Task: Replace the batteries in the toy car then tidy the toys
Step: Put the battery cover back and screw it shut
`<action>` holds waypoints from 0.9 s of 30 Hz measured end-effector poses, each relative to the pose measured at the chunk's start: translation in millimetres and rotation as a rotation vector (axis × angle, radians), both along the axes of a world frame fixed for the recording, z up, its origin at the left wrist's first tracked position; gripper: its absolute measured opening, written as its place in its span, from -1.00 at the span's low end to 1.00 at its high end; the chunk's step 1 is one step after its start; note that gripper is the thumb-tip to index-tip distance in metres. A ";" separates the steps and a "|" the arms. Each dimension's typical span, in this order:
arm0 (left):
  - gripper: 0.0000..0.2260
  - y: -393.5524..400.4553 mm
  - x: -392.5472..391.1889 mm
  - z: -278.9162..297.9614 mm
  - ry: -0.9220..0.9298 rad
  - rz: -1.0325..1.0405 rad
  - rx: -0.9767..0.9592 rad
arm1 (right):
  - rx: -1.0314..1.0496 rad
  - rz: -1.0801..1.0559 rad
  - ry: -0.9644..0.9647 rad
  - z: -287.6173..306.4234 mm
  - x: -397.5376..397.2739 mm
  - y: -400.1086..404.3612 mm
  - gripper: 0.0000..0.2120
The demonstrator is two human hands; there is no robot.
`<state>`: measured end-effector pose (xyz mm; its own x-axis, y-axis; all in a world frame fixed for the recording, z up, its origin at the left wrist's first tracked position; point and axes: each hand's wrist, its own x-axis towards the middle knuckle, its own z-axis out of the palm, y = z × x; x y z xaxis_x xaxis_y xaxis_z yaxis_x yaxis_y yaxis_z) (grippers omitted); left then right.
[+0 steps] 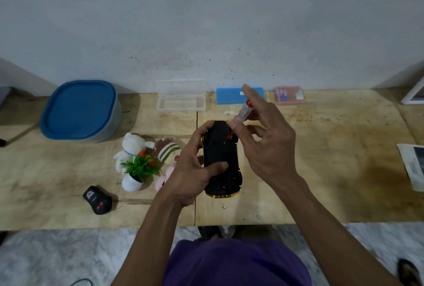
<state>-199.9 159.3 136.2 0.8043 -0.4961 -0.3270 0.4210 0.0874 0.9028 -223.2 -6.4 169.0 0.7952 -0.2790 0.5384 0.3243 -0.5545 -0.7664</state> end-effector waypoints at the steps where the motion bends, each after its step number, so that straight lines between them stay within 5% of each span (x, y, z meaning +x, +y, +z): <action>1: -0.23 0.0 0.1 0.2 0.007 0.002 -0.005 | 0.007 -0.007 -0.007 -0.2 0.4 -0.3 -0.46; 27: -0.22 -1.2 -9.2 -1.8 0.059 0.017 -0.034 | 0.118 -0.062 -0.016 -2.9 -4.7 2.7 -0.55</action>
<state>-209.1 158.1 134.4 0.7927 -0.4938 -0.3576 0.4716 0.1250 0.8729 -227.9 -3.7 166.1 0.7662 -0.3897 0.5109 0.3046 -0.4798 -0.8228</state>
